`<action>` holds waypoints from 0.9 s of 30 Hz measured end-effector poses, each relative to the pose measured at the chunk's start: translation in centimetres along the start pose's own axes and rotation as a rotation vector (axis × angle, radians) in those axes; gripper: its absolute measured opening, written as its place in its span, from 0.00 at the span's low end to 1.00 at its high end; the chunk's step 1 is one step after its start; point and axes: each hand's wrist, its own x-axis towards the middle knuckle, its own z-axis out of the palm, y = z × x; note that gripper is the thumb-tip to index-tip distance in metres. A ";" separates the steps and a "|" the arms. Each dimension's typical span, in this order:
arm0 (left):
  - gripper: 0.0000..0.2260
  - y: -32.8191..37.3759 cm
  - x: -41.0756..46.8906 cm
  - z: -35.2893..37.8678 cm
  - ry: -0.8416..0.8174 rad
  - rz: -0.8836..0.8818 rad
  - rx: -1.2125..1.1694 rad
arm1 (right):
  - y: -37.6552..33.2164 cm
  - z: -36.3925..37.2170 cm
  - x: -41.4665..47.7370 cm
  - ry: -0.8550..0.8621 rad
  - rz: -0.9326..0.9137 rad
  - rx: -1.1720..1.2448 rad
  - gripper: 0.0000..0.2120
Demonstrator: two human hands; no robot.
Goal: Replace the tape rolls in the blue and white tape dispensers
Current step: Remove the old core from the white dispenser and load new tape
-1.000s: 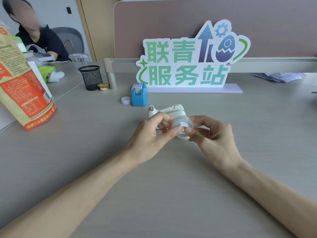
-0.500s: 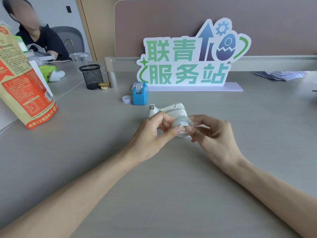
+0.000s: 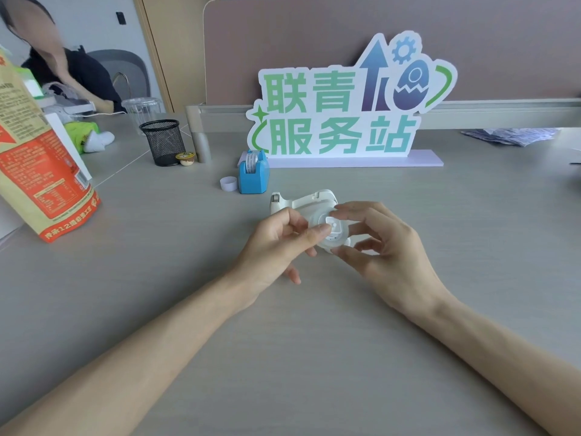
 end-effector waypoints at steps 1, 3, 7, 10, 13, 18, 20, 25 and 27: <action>0.14 0.1 0.0 -0.1 -0.001 -0.011 -0.013 | 0.0 0.0 0.0 -0.006 0.006 0.002 0.20; 0.15 0.1 0.1 -0.2 -0.004 -0.020 -0.034 | -0.1 0.1 0.0 -0.023 -0.007 -0.008 0.19; 0.17 0.5 0.3 -0.4 -0.007 -0.035 -0.073 | -0.2 0.2 0.0 -0.019 0.027 -0.003 0.12; 0.16 0.7 0.2 -0.5 -0.007 -0.038 -0.052 | -0.5 0.0 0.1 0.014 0.097 0.066 0.08; 0.14 0.8 0.0 -0.3 -0.035 -0.058 -0.008 | -0.6 0.0 0.1 0.021 0.108 0.096 0.07; 0.16 0.8 0.0 -0.3 -0.104 -0.121 -0.013 | -0.5 -0.1 0.1 0.033 0.114 0.104 0.05; 0.16 0.8 0.1 -0.6 -0.121 -0.149 -0.044 | -0.4 -0.1 0.1 0.022 0.114 0.103 0.06; 0.11 0.9 0.1 -1.1 -0.219 -0.191 -0.112 | -0.5 -0.1 0.0 0.008 0.087 0.130 0.06; 0.09 0.8 0.0 -1.2 -0.227 -0.186 -0.121 | -0.6 -0.1 0.1 0.005 0.073 0.147 0.05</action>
